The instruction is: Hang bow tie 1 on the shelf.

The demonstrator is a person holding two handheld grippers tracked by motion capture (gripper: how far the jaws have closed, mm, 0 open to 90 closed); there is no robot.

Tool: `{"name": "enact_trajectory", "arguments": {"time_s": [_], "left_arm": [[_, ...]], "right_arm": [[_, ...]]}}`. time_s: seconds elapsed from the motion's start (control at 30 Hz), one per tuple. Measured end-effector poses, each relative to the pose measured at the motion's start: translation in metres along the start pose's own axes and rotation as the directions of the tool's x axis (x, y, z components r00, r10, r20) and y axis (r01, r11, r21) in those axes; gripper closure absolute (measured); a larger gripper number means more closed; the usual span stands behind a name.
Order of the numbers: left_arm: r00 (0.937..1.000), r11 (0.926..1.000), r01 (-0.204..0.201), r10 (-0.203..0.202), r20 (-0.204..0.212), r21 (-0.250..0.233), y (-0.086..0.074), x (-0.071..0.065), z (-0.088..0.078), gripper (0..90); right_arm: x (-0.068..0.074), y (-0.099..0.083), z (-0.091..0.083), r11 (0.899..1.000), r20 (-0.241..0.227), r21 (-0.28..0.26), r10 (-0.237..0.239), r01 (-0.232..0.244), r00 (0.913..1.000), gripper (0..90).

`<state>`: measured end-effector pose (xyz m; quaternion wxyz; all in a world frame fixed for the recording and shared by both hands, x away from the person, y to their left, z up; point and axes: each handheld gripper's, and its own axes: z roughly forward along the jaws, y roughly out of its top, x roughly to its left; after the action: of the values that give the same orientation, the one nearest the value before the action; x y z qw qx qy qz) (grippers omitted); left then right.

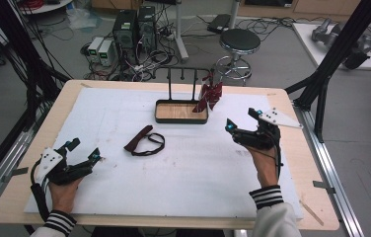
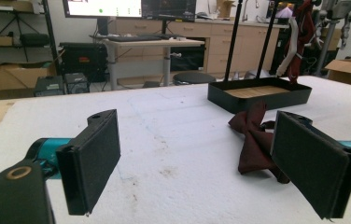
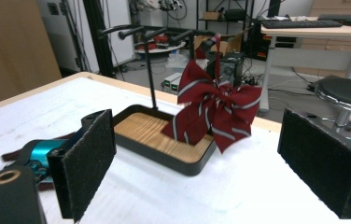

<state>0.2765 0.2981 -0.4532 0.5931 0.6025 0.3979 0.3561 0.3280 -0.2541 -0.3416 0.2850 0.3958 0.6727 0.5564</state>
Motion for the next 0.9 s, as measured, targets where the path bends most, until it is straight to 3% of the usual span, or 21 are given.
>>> {"name": "enact_trajectory", "arguments": {"time_s": [0.23, 0.53, 0.63, 0.9], "left_arm": [[1.0000, 0.9999, 0.007, -0.007, -0.007, 0.013, 0.000, 0.000, 0.002, 15.9], [0.9999, 0.9998, 0.014, -0.014, -0.001, 0.013, 0.001, 0.001, 0.001, 15.9], [0.9998, 0.9997, 0.021, -0.021, 0.001, 0.011, 0.001, 0.002, 0.001, 15.6], [0.9997, 0.9997, 0.025, -0.025, 0.001, 0.000, 0.000, 0.002, 0.000, 15.6]], "right_arm": [[0.008, -0.030, -0.018, 0.999, -0.003, -0.037, -0.018, 0.018, 0.9998, 10.5], [0.018, -0.059, -0.025, 0.996, 0.016, -0.074, -0.050, 0.051, 0.9986, 10.5], [0.022, -0.065, -0.024, 0.996, 0.023, -0.064, -0.066, 0.067, 0.9976, 10.6], [0.022, -0.071, -0.028, 0.996, 0.033, -0.078, -0.046, 0.048, 0.9984, 10.5]]}}
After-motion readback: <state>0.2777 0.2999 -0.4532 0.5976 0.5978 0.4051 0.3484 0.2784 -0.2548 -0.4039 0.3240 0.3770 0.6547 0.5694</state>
